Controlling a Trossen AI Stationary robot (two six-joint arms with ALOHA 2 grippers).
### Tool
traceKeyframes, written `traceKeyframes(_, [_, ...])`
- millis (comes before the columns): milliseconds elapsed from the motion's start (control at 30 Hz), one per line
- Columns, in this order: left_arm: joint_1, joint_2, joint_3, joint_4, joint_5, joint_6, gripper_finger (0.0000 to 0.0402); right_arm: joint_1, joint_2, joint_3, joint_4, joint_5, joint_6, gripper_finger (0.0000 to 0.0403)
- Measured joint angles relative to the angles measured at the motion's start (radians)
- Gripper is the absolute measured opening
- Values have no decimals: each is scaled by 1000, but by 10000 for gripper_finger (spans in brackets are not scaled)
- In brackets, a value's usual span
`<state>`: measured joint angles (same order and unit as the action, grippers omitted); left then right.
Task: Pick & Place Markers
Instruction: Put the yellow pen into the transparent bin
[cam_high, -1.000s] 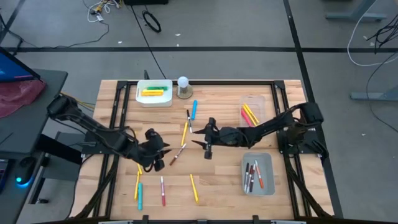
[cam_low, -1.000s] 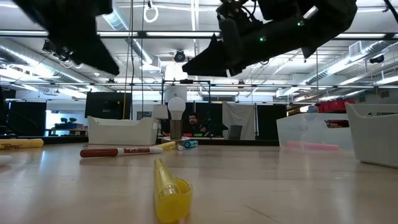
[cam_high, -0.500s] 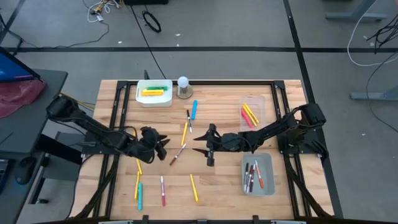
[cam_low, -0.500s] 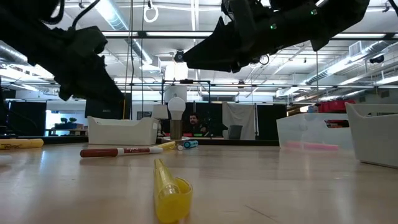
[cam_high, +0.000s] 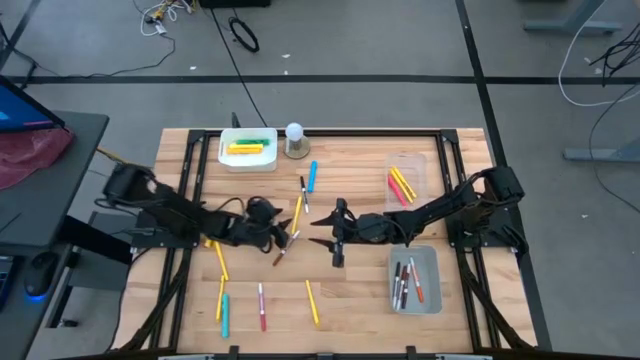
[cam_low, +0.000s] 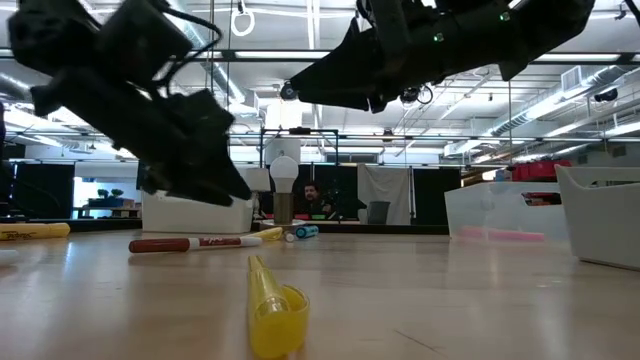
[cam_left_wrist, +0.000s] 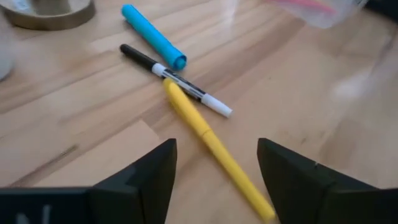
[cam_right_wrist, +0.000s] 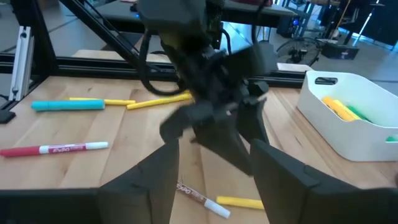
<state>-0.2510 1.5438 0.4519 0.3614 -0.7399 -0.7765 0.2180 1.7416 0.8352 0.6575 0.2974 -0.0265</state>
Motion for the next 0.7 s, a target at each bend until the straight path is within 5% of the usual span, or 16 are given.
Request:
traceKeyframes(367, [115,205,162,-62,147,88,174,0,0,0,-34,0,14,201])
traceKeyframes(700, [143,215,180,-212,207,45,85,0,0,0,-75,-1,45,201])
